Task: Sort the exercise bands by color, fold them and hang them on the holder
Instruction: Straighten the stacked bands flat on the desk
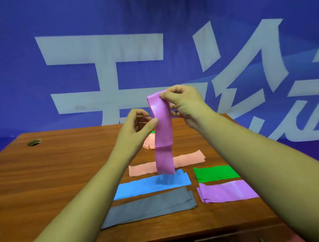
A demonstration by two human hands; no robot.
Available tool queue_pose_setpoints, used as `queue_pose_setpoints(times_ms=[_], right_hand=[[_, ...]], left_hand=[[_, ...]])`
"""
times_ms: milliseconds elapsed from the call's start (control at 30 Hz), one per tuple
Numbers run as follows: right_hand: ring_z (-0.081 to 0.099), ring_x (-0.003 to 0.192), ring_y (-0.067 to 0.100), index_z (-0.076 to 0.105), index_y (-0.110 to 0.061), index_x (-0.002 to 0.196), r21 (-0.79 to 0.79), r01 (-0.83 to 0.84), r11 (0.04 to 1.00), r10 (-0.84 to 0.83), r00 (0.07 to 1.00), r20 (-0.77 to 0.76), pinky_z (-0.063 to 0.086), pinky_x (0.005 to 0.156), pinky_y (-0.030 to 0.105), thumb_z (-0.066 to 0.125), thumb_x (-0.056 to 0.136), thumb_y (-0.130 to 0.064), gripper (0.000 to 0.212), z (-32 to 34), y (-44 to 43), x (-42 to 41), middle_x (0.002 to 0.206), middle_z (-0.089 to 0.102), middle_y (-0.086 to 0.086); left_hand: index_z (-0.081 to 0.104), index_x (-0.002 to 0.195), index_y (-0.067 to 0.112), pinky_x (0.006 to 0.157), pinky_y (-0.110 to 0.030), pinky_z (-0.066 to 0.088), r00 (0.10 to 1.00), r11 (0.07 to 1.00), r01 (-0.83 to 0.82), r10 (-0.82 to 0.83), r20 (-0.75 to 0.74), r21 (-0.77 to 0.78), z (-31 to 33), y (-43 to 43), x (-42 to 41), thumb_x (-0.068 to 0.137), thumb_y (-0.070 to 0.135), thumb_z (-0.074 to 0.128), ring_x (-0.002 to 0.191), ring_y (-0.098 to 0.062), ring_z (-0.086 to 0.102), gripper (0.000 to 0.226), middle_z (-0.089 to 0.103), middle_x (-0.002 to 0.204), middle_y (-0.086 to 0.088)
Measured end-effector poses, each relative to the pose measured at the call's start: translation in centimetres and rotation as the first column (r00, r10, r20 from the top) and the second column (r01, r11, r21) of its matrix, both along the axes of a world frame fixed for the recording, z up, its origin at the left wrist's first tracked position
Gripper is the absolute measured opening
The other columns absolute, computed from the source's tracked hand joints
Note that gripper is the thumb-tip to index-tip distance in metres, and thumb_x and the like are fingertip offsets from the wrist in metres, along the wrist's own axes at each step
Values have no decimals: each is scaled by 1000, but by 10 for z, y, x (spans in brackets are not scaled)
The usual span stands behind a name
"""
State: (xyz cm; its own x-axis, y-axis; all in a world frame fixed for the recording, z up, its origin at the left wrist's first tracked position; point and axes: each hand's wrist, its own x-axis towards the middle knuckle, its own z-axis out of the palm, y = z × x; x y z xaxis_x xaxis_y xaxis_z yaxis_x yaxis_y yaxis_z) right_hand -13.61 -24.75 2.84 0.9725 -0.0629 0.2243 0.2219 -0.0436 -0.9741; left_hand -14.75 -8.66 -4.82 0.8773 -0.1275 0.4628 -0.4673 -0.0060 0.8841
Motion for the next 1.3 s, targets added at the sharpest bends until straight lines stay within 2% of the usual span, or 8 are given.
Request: queue_pose_setpoints(times_ms=[233,367,500,600,767,967,1100,1300], right_hand=[[54,66,16,65,-18,80,35,93,995,-91,995,-45,46,55,24,69,84,-16,5,17,-18,-13,74,62,-1],[56,72,23,66,-14,85,142,100,985,-85,990,-110,47,66,35,69,84,-14,3,19,-27,-17,82,63,6],[59,65,21,63,-12,87,179,101,979,-75,986,-148,52,59,30,67,86,-12,4,19,-37,-18,85,63,8],[62,71,24,63,-11,87,181,119,976,-91,984,-153,54,59,32,68,86,-10,6,16,-43,-15,87,66,11],[66,69,20,62,-9,89,55,170,984,-153,962,-225,56,54,29,72,84,-6,11,4,-58,-10,82,67,9],[65,62,18,62,-5,85,-119,44,992,-91,897,-433,58,65,32,64,91,-20,16,-5,-68,-18,59,66,7],[66,72,24,60,-11,86,-499,245,832,-317,946,-64,55,61,35,56,92,-25,16,2,-69,-15,80,63,9],[68,81,10,72,-9,97,-379,-54,924,136,971,194,58,72,32,68,91,-24,17,28,-59,-36,90,73,6]], left_hand=[[61,110,17,87,-44,55,995,962,41,-15,-100,269,-25,-31,-11,75,30,79,93,-21,67,41,68,107,0],[47,130,15,77,-23,48,990,971,11,23,-142,237,-26,-42,-14,74,35,79,82,-11,57,67,64,106,-4],[68,98,27,72,-16,40,994,915,-96,110,-13,393,-26,-47,-10,80,38,75,83,-6,53,22,63,100,0],[71,87,22,80,-36,48,998,957,14,5,-64,289,-24,-49,-14,84,32,71,86,-13,62,10,68,93,0],[66,90,13,67,-18,45,998,999,44,-43,-35,28,3,-48,-23,94,11,60,78,-7,58,7,65,82,3],[69,92,16,79,-28,49,999,999,29,-27,36,-42,43,-41,-15,94,16,63,83,-8,60,7,68,86,5],[70,94,9,73,-17,49,996,1000,-14,15,84,-14,65,-44,-14,93,13,64,76,0,59,8,67,82,9],[75,98,14,65,-15,46,995,995,-65,59,84,72,76,-43,-11,92,23,65,72,1,60,15,70,80,9]])
